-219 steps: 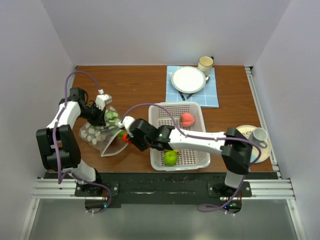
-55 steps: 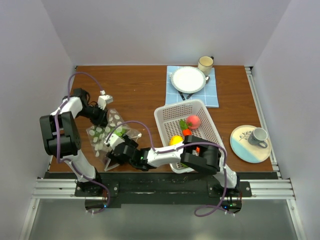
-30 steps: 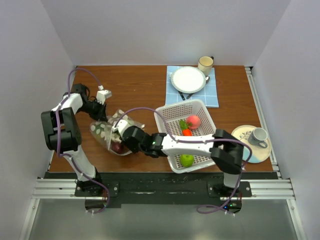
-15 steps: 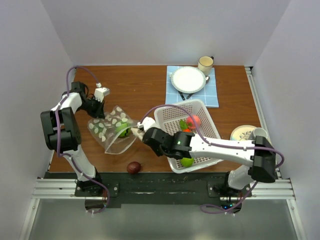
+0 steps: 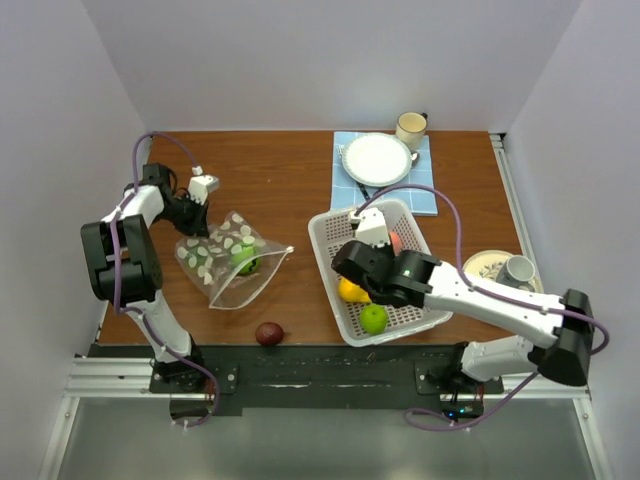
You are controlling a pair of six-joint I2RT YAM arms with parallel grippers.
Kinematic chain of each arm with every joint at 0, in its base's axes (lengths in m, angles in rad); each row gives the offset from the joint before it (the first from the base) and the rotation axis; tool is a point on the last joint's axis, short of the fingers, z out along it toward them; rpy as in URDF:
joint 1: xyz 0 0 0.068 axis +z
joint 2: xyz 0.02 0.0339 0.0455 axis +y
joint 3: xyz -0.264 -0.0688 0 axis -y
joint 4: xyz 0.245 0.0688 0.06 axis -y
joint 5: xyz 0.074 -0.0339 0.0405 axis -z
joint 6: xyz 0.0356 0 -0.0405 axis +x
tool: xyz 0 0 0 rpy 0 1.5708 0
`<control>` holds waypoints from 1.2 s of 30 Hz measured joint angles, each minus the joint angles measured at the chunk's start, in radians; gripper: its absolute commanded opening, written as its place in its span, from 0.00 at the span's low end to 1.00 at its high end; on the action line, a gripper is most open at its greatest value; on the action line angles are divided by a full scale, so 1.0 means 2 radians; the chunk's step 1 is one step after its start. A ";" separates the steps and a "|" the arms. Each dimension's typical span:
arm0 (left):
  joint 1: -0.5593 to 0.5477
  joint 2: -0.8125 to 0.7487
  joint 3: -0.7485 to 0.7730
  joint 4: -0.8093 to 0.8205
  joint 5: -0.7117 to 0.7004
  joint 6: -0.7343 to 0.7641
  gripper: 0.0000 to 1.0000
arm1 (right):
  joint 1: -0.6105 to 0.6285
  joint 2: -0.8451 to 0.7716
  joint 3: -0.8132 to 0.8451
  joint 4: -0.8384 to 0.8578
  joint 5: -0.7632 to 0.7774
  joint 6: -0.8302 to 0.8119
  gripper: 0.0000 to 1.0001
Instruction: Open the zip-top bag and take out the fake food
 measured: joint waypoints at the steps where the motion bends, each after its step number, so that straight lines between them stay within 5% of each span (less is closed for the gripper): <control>1: 0.000 -0.002 -0.001 0.000 0.000 0.000 0.06 | -0.005 0.010 -0.007 0.001 0.001 0.004 0.73; 6: 0.000 -0.010 -0.004 -0.002 0.000 0.000 0.07 | -0.006 0.041 -0.030 0.018 -0.002 -0.013 0.99; 14: 0.000 -0.023 -0.005 -0.004 0.004 0.000 0.07 | 0.014 0.012 0.007 0.107 -0.043 -0.115 0.99; 21: 0.000 -0.023 -0.006 -0.004 0.005 0.000 0.07 | 0.110 0.079 0.046 0.219 -0.192 -0.220 0.99; 27: 0.000 -0.026 -0.006 -0.007 0.005 0.000 0.07 | 0.114 0.161 0.017 0.296 -0.303 -0.233 0.99; 36: 0.000 -0.034 -0.006 -0.012 0.007 0.000 0.07 | 0.113 0.241 0.000 0.373 -0.360 -0.231 0.99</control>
